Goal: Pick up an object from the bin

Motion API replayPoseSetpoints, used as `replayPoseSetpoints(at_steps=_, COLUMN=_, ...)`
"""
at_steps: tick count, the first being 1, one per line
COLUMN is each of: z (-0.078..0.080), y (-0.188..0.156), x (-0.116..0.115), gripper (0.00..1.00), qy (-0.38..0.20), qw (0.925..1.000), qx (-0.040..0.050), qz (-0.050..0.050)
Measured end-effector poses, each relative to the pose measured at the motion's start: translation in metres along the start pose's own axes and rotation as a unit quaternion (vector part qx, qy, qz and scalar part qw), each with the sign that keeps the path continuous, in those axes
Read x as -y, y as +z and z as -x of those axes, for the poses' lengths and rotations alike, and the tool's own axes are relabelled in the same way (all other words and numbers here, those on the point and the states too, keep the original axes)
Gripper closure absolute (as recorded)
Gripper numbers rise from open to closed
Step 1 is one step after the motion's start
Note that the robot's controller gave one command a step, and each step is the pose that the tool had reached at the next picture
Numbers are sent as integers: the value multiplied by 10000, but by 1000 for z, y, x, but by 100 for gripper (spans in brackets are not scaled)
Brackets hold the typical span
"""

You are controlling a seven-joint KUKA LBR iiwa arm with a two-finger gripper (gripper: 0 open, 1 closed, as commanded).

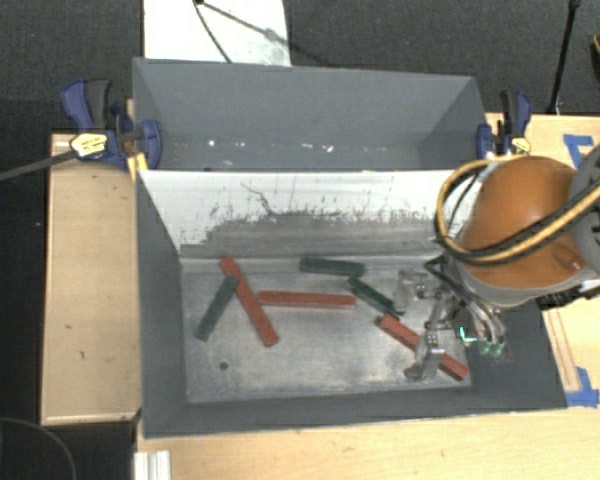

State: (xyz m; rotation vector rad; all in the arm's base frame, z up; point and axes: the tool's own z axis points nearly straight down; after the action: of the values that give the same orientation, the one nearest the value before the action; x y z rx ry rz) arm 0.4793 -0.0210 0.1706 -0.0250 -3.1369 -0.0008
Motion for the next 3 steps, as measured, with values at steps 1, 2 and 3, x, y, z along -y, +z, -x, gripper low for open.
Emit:
replayPoseSetpoints(at_steps=1, z=70, y=59, x=-17, gripper=0, qy=224, qw=9997, qx=45, qz=5)
replayPoseSetpoints(at_steps=2, z=84, y=101, x=-11, gripper=0, qy=1104, qw=9939, qx=19, qz=3)
replayPoseSetpoints(at_steps=3, z=103, y=99, x=-27, gripper=0, qy=1498, qw=9887, qx=51, qz=9)
